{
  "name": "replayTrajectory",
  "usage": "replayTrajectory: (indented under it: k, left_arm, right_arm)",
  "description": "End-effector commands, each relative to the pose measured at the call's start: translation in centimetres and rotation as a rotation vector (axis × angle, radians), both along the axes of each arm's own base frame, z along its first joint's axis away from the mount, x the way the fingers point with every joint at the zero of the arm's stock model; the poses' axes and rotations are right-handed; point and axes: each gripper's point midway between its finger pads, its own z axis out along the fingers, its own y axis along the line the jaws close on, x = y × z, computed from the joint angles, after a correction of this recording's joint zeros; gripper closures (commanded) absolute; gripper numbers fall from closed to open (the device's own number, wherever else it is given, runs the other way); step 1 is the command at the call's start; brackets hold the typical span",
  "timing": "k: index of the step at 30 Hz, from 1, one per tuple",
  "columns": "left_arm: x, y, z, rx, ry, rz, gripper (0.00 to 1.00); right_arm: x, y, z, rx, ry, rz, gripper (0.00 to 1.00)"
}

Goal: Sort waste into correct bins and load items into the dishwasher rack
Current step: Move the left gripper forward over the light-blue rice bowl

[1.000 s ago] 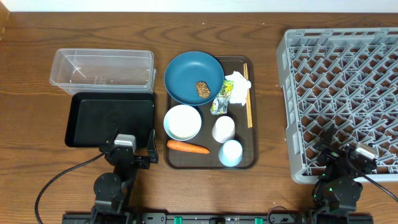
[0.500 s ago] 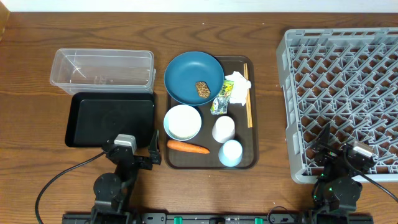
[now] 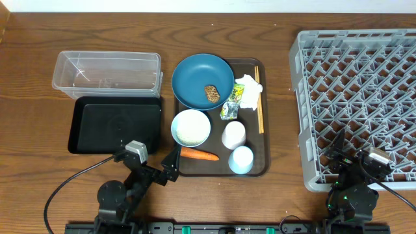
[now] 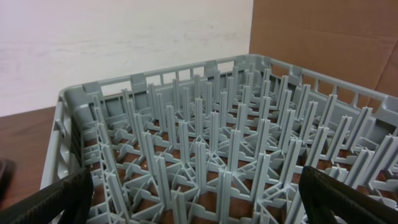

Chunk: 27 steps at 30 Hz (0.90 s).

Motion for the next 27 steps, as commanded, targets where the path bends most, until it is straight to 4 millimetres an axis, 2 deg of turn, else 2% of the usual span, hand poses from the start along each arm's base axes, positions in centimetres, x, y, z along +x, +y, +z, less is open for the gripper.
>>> replayTrajectory:
  k: [1,3,6,12,15,17,19,23,27]
  left_arm:
    - [-0.3,0.8,0.4,-0.008,0.051,0.05,0.02]
    - [-0.3,2.1,1.3,0.021,0.067,0.121,0.02]
    - [-0.5,2.9,3.0,0.073,0.082,0.157,0.02]
    - [0.1,3.0,4.4,0.115,0.261,0.16,0.02]
    - [1.0,1.3,6.0,0.096,0.319,0.074,0.02]
    - [1.2,-0.9,8.1,0.051,0.31,-0.056,0.02]
    - [1.5,-1.8,9.7,0.032,0.29,-0.106,0.02]
    - [1.9,-2.0,11.3,0.031,0.309,-0.115,0.02]
    - [2.0,-1.2,11.4,0.063,0.395,-0.064,0.02]
  right_arm:
    - [0.0,0.2,0.0,-0.001,0.01,0.016,0.01]
    - [0.0,0.2,0.0,-0.001,0.01,0.016,0.01]
    - [0.0,0.2,0.0,-0.001,0.01,0.016,0.01]
    - [0.0,0.2,0.0,-0.001,0.01,0.016,0.01]
    - [0.0,0.2,0.0,-0.001,0.01,0.016,0.01]
    - [0.0,0.2,0.0,-0.001,0.01,0.016,0.01]
    - [0.0,0.2,0.0,-0.001,0.01,0.016,0.01]
    - [0.0,0.2,0.0,-0.001,0.01,0.016,0.01]
    - [0.0,0.2,0.0,-0.001,0.01,0.016,0.01]
